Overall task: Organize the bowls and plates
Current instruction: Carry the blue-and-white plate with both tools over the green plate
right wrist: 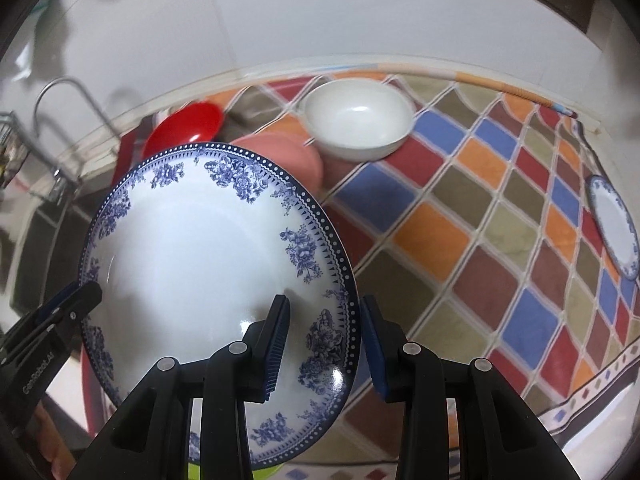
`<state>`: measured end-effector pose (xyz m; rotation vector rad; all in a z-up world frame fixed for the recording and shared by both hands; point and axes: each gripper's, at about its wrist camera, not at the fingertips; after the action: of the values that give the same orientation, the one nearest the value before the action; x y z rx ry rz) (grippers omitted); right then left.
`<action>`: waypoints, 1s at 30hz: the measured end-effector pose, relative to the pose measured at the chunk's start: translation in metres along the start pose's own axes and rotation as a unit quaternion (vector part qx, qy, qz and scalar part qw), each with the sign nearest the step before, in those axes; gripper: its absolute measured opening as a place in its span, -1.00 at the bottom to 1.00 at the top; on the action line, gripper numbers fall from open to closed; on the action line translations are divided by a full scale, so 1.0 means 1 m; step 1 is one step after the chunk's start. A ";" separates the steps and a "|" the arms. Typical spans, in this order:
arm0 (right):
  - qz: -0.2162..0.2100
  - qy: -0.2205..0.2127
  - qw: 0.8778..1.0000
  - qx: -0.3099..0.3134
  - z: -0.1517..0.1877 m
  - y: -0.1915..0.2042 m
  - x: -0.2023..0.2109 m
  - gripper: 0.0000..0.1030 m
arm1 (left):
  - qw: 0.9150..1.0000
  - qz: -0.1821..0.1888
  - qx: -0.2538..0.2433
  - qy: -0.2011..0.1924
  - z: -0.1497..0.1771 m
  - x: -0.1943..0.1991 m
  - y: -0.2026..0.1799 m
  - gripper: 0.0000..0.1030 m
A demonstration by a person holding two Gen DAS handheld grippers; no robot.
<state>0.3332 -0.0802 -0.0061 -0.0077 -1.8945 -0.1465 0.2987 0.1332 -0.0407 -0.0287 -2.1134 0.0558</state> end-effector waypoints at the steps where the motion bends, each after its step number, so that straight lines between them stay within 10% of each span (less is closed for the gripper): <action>1: -0.003 0.002 1.000 0.001 0.006 0.004 0.001 -0.28 | 1.000 -0.003 0.002 -0.002 0.004 0.002 0.003 -0.37; 30: 0.004 0.074 0.997 0.022 0.065 0.020 -0.036 -0.28 | 0.998 0.001 0.023 0.065 0.054 -0.039 0.021 -0.37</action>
<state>0.2847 -0.0508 -0.0583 0.0243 -1.7495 -0.0972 0.2729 0.1512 -0.1026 -0.0059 -1.9812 0.1015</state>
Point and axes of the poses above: each gripper's, at about its wrist camera, not at the fingertips, and x roughly against the way its jaws point, y to its left, z to its underside, and after that the axes turned 7 degrees about -x, right-handed
